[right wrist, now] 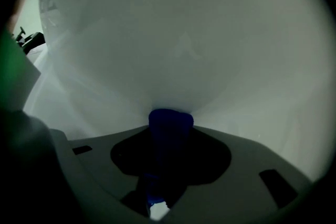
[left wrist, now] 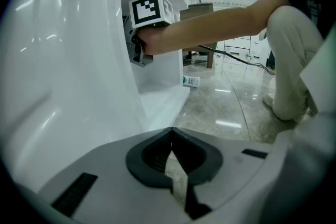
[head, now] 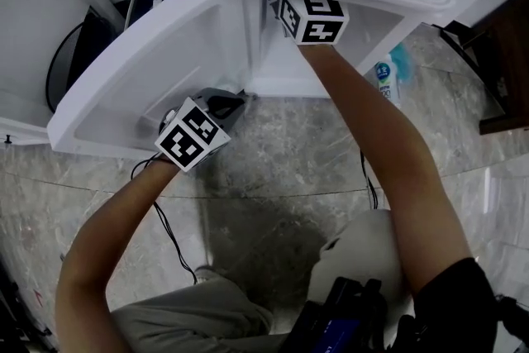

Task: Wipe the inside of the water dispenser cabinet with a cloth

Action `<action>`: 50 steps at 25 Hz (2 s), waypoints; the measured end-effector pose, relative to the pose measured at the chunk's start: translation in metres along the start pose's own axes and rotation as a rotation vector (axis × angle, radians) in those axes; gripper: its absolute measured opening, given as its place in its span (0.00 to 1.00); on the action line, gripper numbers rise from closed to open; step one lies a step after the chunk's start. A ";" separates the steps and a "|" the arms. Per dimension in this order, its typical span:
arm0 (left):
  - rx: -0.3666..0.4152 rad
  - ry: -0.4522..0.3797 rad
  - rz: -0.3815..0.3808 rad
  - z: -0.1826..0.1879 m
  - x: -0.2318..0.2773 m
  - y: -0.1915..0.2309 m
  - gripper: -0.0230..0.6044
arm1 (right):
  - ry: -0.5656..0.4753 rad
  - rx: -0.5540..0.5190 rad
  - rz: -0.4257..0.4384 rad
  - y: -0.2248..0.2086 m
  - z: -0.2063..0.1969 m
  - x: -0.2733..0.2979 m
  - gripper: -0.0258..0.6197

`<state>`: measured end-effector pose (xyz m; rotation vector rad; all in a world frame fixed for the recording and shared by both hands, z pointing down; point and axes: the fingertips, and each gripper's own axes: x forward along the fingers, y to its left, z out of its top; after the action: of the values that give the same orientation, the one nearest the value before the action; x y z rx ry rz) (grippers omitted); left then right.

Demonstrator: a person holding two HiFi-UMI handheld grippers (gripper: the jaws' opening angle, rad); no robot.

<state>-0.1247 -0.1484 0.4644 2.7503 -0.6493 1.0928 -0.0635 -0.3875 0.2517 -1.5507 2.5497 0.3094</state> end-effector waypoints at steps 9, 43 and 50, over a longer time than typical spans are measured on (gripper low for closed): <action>0.004 -0.013 0.000 0.004 0.003 0.003 0.05 | -0.011 0.087 0.016 0.017 0.004 -0.028 0.27; 0.013 -0.025 0.017 0.015 -0.003 0.001 0.05 | 0.067 0.083 0.076 0.020 0.003 -0.035 0.26; 0.004 -0.172 0.003 0.069 0.003 -0.001 0.05 | 0.238 0.046 0.282 0.045 0.001 -0.106 0.26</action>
<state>-0.0788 -0.1666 0.4158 2.8701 -0.6716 0.8652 -0.0547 -0.2763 0.2796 -1.2787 2.9412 0.0978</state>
